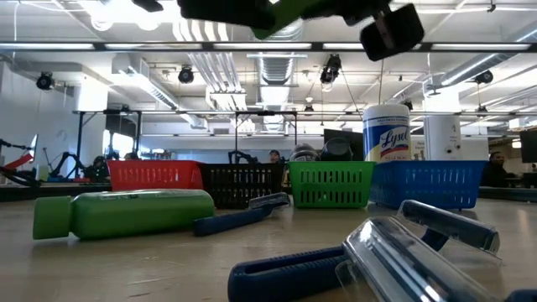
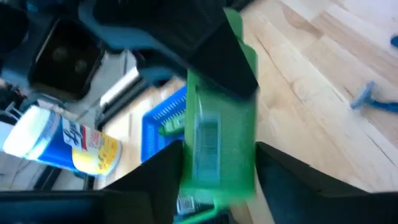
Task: Pick & Place Travel size toiletries
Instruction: Put the green shampoo into the blue basket
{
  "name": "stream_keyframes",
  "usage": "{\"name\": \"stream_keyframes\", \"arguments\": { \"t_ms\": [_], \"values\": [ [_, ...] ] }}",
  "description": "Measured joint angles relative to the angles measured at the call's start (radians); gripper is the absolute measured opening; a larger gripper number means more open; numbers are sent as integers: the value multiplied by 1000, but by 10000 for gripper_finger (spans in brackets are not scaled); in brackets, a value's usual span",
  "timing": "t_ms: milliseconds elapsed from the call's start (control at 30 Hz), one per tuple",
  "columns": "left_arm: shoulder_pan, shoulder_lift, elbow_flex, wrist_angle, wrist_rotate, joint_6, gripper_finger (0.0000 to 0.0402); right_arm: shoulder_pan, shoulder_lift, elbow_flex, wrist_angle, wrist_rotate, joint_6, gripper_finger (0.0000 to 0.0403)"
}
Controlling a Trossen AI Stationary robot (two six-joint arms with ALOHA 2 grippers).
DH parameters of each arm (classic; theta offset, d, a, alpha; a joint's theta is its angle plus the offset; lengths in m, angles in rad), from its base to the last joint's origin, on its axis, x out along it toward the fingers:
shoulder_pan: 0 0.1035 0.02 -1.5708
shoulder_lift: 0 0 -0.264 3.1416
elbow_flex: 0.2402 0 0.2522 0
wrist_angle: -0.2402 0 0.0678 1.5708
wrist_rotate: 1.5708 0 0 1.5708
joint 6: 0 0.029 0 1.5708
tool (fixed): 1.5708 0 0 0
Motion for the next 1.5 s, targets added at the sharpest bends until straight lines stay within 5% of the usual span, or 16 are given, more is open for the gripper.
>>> {"name": "stream_keyframes", "arguments": {
  "t_ms": [200,333,467,567,867,1000,1500],
  "values": [
    [-3,-9,-1,-61,-85,-58,259,6,-3,-1,-113,33,7,98],
    [-11,-27,-1,-211,-190,-179,281,47,-30,-1,-312,160,99,99],
    [-15,-52,-1,-430,-121,-567,280,122,-81,-6,-621,334,333,100],
    [-20,-52,-6,-543,-37,-833,275,147,-116,-52,-757,362,485,104],
    [-80,-45,-78,-479,130,-1035,274,6,-142,-274,-659,420,553,138],
    [-80,-24,-102,-416,172,-1060,287,-41,-141,-316,-541,452,454,168],
    [-80,153,-94,-306,344,-1204,314,13,-151,-179,-539,467,216,270]
  ]
}}
